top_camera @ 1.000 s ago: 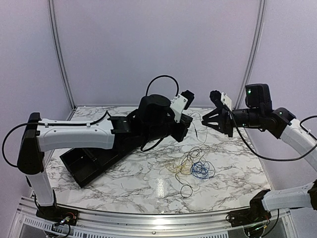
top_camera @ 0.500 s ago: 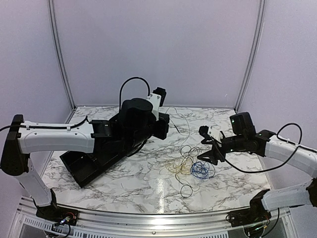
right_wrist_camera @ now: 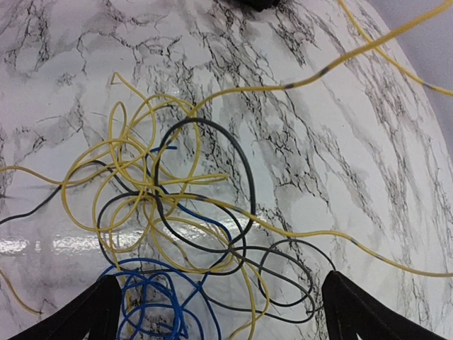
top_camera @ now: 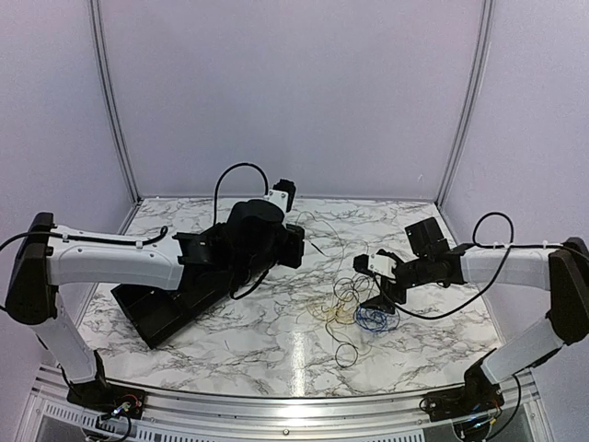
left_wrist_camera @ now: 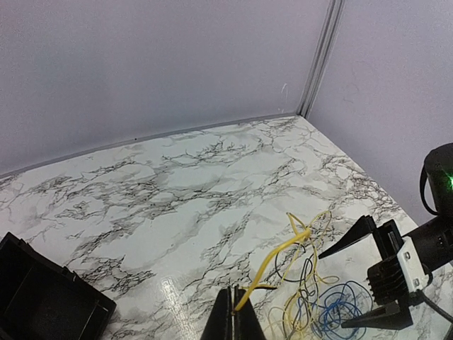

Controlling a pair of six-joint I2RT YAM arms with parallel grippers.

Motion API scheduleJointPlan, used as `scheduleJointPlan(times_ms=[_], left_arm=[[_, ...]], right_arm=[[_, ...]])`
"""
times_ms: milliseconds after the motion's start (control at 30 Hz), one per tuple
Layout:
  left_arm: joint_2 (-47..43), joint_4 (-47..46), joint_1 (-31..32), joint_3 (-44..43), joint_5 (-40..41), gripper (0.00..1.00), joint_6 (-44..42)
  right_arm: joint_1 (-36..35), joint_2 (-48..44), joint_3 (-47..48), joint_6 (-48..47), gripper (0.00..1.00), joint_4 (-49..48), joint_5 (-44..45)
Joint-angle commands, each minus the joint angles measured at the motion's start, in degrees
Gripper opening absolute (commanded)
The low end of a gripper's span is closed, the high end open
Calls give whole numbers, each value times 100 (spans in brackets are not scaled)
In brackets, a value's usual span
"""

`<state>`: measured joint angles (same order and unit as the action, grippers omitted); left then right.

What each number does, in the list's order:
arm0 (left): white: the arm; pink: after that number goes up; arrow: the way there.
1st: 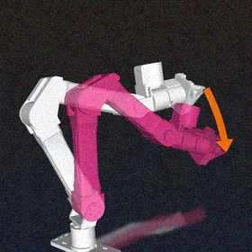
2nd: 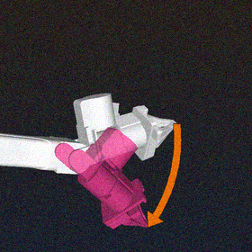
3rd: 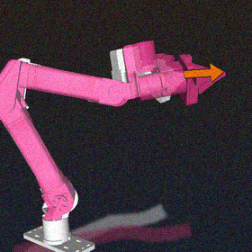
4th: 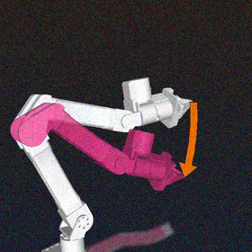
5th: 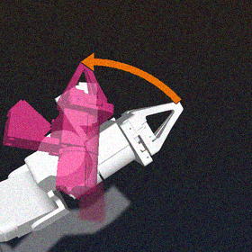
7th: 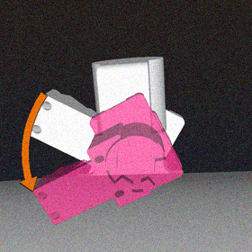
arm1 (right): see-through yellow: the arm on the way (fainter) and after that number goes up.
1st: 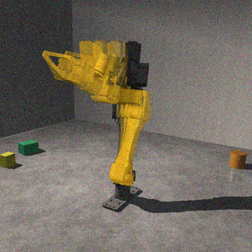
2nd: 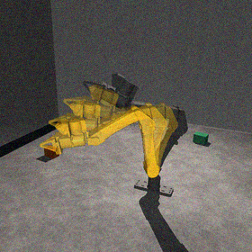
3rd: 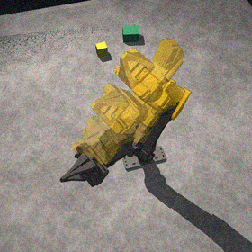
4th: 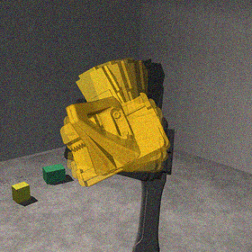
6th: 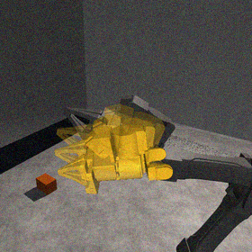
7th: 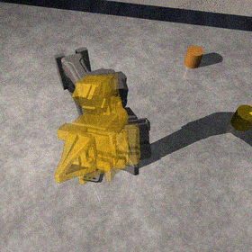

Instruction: Untangle the cables

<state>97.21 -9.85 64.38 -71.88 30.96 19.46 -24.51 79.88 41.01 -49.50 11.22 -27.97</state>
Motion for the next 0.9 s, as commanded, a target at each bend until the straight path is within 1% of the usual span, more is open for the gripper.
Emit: scheduleJointPlan(times_ms=[0,67,133,200,267,300,333,400,433,467,533,633,767,867], left_arm=[[160,-202,-65,11,7,0,201],[175,-202,-81,31,15,0,236],[167,-202,-96,58,36,0,279],[138,-203,-120,91,77,0,364],[46,-202,-172,156,159,0,483],[-21,-198,-198,184,202,0,546],[-120,-194,-218,191,243,0,565],[-345,-193,-260,160,376,0,518],[-481,-166,-275,110,448,0,435],[-625,-102,-289,43,545,0,326],[-963,101,-309,-152,797,0,60],[-1524,494,-390,-485,1198,0,-351],[-2204,952,-499,-890,1812,0,-969],[-2601,1333,-580,-1194,2080,0,-1260]], right_arm=[[60,808,581,-834,98,172,-130],[77,1080,693,-948,98,228,-223],[66,1308,775,-962,95,176,-250],[65,1511,892,-948,88,201,-220],[66,1667,970,-992,78,276,-175],[69,1717,965,-1059,70,325,-143],[69,1750,944,-1135,61,372,-91],[69,1784,874,-1203,32,411,43],[76,1798,826,-1229,19,434,128],[78,1814,787,-1236,11,464,212],[129,1838,711,-1247,6,525,365],[309,1773,554,-1229,6,486,459],[525,1683,416,-1183,2,433,516],[595,1655,374,-1107,0,429,568]])
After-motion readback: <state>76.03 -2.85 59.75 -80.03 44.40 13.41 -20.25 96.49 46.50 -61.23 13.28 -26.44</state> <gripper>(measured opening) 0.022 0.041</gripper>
